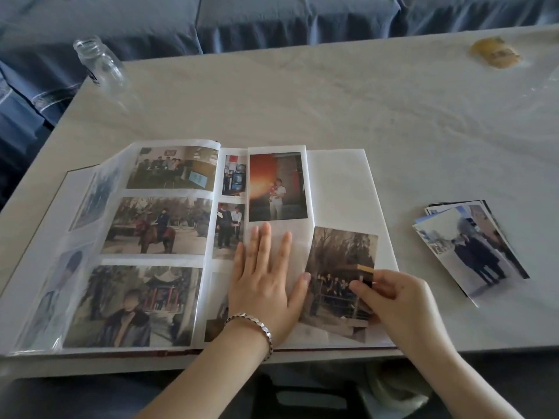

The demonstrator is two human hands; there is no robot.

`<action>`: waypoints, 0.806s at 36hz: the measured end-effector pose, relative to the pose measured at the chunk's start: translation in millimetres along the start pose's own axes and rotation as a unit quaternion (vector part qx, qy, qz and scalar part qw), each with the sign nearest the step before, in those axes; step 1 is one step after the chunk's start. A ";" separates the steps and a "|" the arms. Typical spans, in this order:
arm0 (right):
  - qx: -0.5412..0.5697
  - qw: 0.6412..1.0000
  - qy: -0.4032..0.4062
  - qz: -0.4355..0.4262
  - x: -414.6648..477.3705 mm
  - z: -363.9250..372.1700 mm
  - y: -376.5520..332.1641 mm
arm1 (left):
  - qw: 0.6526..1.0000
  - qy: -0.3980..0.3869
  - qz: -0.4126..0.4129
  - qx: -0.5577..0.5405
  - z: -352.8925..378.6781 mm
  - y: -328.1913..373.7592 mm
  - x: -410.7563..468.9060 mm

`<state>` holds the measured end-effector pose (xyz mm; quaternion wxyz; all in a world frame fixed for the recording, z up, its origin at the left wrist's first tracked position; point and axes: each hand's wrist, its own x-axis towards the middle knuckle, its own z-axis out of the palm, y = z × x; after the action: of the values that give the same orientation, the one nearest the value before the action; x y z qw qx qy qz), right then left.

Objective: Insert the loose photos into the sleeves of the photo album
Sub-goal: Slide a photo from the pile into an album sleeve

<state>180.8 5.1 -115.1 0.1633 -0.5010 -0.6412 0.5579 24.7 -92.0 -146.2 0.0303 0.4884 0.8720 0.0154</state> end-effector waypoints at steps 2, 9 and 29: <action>0.001 0.999 -0.027 0.031 -0.2 -3.6 -0.5 | 1.000 -0.009 -0.005 -0.014 -0.1 0.3 0.5; -0.062 0.992 -0.102 0.038 5.9 -11.5 -11.6 | 0.998 -0.044 -0.005 -0.037 -5.0 -0.3 1.1; -0.115 0.990 -0.086 0.012 6.5 12.8 -18.1 | 0.985 -0.151 0.066 -0.048 -56.2 -41.0 17.5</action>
<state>159.7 5.6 -105.7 0.0423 -0.4744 -0.7064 0.5236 -23.1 -98.3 -93.2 0.1840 0.5393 0.8216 -0.0146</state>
